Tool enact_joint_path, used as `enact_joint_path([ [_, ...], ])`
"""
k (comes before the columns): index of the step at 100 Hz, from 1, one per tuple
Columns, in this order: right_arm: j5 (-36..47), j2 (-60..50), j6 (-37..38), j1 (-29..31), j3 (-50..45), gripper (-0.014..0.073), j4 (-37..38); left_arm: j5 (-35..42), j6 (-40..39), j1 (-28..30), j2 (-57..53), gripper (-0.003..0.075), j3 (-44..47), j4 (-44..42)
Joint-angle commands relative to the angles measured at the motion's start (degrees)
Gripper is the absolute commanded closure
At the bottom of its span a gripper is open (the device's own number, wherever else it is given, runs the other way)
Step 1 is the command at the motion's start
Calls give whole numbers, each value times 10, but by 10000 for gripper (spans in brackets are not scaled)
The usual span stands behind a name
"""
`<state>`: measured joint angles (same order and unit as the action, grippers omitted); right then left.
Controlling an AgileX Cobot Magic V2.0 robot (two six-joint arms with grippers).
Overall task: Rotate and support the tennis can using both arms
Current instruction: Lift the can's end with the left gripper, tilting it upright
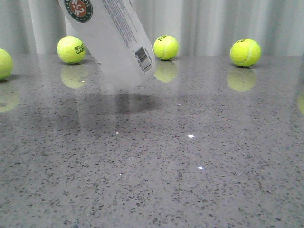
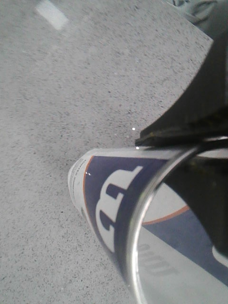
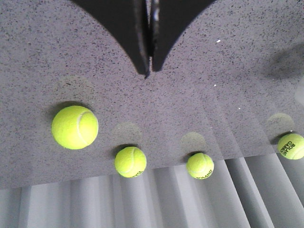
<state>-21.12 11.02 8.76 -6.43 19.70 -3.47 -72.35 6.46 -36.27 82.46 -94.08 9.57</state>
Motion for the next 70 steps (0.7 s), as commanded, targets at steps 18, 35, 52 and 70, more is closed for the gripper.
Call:
enact_joint_path([
  [18, 41, 4, 0, 2, 14, 658, -2, -7, -12, -30, 4, 741, -20, -33],
  [35, 41, 4, 0, 2, 14, 658, -2, -7, -12, -30, 5, 741, -20, -29],
  [52, 41, 4, 0, 2, 14, 658, -2, -7, -13, -30, 5, 740, -20, -22],
  [70, 41, 4, 0, 2, 14, 658, -2, -7, -13, -24, 5, 706, -20, -15],
])
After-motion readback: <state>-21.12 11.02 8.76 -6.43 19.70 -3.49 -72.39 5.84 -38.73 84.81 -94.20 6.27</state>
